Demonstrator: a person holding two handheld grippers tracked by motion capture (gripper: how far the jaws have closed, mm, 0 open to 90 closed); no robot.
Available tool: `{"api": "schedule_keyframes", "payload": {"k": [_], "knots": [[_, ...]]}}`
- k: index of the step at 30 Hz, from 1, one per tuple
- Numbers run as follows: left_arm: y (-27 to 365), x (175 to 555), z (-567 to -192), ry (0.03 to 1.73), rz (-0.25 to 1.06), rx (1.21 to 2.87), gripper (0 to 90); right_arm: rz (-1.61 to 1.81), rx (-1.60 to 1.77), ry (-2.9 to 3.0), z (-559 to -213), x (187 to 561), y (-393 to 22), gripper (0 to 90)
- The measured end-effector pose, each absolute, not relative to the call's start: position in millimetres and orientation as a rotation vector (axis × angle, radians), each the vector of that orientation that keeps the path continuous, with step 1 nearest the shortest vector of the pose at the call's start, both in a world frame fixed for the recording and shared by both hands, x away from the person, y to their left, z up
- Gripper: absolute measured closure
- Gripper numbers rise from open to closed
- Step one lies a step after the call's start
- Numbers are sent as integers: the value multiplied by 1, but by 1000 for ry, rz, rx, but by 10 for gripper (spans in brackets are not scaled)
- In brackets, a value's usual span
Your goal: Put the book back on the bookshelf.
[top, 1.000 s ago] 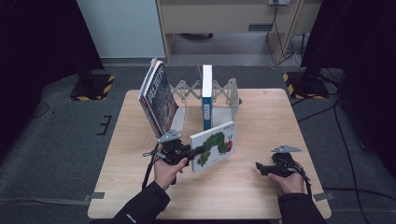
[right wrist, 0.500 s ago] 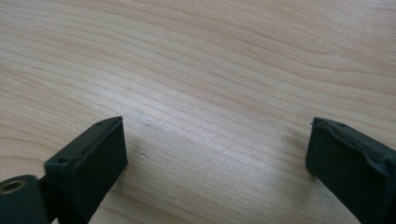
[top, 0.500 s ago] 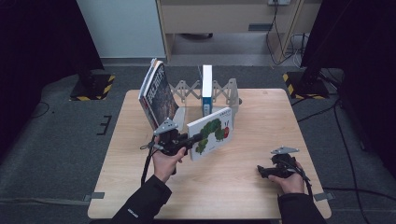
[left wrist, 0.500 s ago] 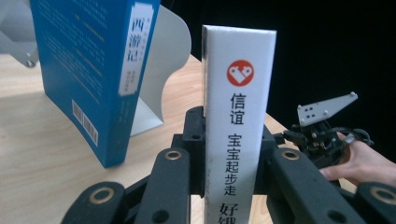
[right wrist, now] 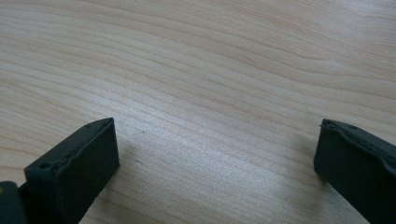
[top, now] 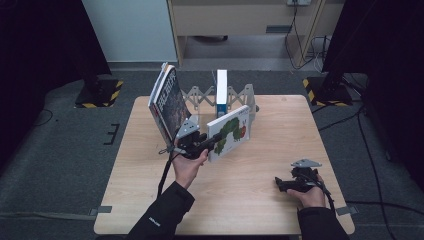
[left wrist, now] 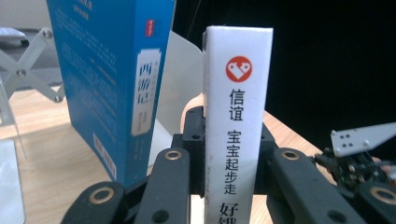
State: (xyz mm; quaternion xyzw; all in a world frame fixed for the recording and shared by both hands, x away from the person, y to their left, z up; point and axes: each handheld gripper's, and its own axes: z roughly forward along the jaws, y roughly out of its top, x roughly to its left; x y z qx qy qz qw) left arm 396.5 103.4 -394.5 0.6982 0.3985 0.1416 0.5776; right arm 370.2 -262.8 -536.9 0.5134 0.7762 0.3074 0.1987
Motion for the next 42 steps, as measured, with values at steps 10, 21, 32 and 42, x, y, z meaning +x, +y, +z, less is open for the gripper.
{"api": "schedule_keyframes", "payload": {"k": [10,21,32,42], "knots": [[89,408,-395,971,408,1595,747,887,1411,2157,-539,370,-264,2],[69,418,-399,970,479,1603,746,887,1410,2156,-539,370,-264,2],[56,428,-408,984,533,1604,746,887,1410,2156,-539,370,-264,2],[49,435,-418,996,546,1610,746,887,1411,2155,-539,370,-264,2]]}}
